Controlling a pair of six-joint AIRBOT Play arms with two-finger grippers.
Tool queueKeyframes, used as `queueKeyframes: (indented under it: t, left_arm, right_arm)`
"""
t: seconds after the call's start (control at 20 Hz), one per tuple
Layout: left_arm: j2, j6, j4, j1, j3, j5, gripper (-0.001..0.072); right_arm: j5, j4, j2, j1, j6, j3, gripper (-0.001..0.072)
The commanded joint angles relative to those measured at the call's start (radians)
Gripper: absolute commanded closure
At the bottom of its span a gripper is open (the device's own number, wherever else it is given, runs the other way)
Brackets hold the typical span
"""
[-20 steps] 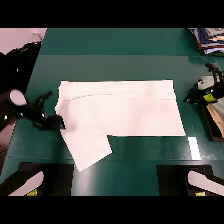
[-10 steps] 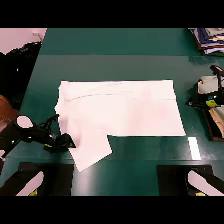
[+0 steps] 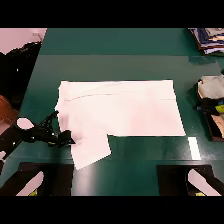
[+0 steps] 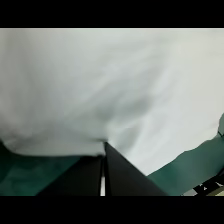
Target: Fold the shirts.
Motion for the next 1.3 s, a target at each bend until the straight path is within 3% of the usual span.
queueKeyframes:
  t: [0.0,0.1,0.35,0.65,0.7,0.85,1.0,1.25]
  left_arm:
    - [0.001,0.047,-0.011,0.000,0.028,-0.027,0.0684]
    - [0.001,0.067,-0.013,0.000,0.045,-0.024,0.0684]
    - [0.001,0.077,-0.013,0.000,0.049,0.028,0.0684]
    - [0.000,0.076,-0.013,0.000,0.049,0.038,0.0684]
    - [0.000,0.075,-0.013,0.000,0.049,0.046,0.0684]
    - [0.000,0.073,-0.013,0.000,0.049,0.053,0.0684]
    - [0.001,0.073,0.002,0.000,0.051,0.046,0.0685]
    - [0.060,0.022,0.162,0.000,0.166,-0.093,0.0686]
  right_arm:
    - [0.034,0.000,0.027,-0.164,0.000,-0.120,0.0342]
    - [0.017,0.022,0.023,-0.270,0.000,-0.240,0.0248]
    - [-0.042,0.179,-0.091,-0.379,-0.027,-0.432,0.0265]
    - [-0.145,0.253,-0.122,-0.363,-0.027,-0.458,0.0286]
    - [-0.153,0.248,-0.115,-0.347,-0.027,-0.458,0.0339]
    - [-0.152,0.234,-0.132,-0.270,-0.027,-0.458,0.0371]
    - [-0.151,0.234,-0.159,-0.191,-0.074,-0.452,0.0692]
    - [-0.064,0.156,-0.014,-0.137,-0.077,-0.343,0.0694]
